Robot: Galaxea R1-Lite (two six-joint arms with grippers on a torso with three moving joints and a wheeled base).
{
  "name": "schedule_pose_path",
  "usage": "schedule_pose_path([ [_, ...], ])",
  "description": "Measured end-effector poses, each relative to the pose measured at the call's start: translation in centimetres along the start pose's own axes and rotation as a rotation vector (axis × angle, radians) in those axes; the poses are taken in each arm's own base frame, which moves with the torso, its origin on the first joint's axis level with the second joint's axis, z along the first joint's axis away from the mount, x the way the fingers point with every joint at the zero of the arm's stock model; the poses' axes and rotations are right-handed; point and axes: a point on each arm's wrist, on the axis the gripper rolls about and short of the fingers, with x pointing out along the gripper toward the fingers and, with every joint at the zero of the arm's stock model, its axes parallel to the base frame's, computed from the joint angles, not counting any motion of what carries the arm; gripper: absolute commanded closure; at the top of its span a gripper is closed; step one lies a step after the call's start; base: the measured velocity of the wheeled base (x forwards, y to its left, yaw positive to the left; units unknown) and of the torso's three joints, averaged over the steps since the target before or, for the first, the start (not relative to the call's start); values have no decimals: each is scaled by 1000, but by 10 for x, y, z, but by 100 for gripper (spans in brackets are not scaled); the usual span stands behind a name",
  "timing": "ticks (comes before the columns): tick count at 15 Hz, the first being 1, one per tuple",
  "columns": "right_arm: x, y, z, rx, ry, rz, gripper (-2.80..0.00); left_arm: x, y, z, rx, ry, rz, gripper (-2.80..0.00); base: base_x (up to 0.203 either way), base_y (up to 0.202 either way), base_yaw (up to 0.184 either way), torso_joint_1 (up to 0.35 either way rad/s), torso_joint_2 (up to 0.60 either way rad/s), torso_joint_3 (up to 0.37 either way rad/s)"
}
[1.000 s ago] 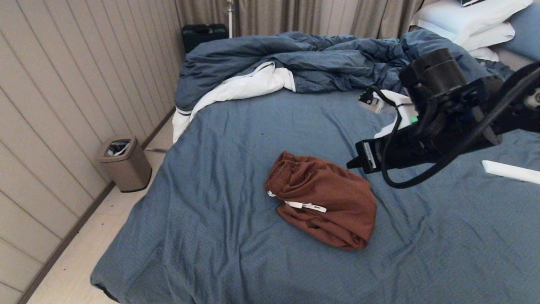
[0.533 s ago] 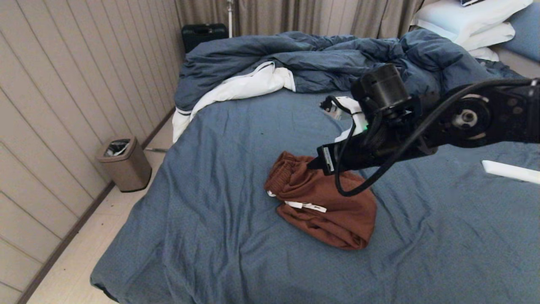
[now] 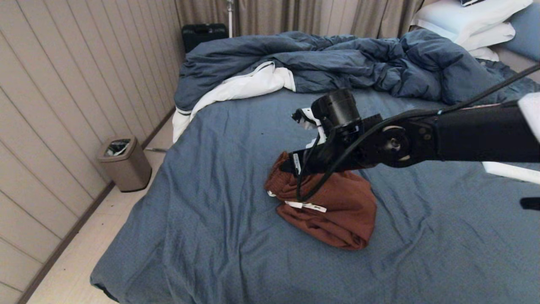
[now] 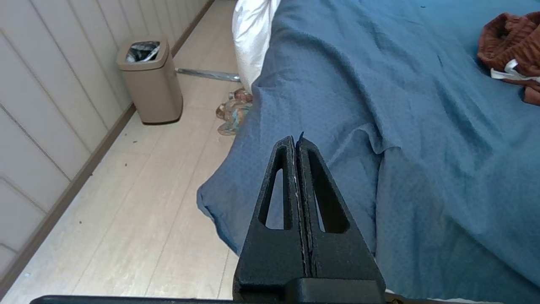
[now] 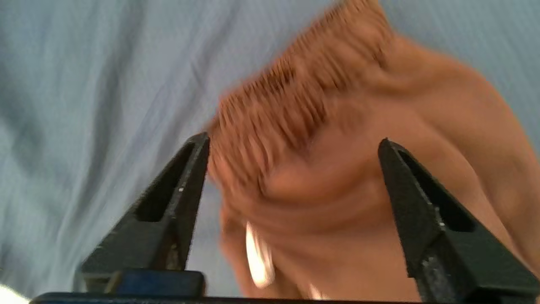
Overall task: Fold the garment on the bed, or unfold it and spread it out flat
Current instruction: Unford the brown shorts
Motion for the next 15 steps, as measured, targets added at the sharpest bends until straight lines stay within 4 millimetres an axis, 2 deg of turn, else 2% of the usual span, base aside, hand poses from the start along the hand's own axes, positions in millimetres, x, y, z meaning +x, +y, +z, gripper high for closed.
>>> schedule_pose_path([
  [5, 35, 14, -15, -24, 34, -1, -280, 0, 0, 0, 0, 0, 0, 0, 0, 0, 0, 0, 0, 0],
  [6, 40, 15, -18, -27, 45, -1, -166, 0, 0, 0, 0, 0, 0, 0, 0, 0, 0, 0, 0, 0],
  [7, 43, 16, -20, -30, 53, -3, 0, 0, 0, 0, 0, 0, 0, 0, 0, 0, 0, 0, 0, 0],
  [12, 53, 14, -29, -70, 82, -45, 0, 0, 0, 0, 0, 0, -1, 0, 0, 0, 0, 0, 0, 0],
  [15, 49, 11, -23, -59, 57, -78, 0, 0, 0, 0, 0, 0, 0, 0, 0, 0, 0, 0, 0, 0],
])
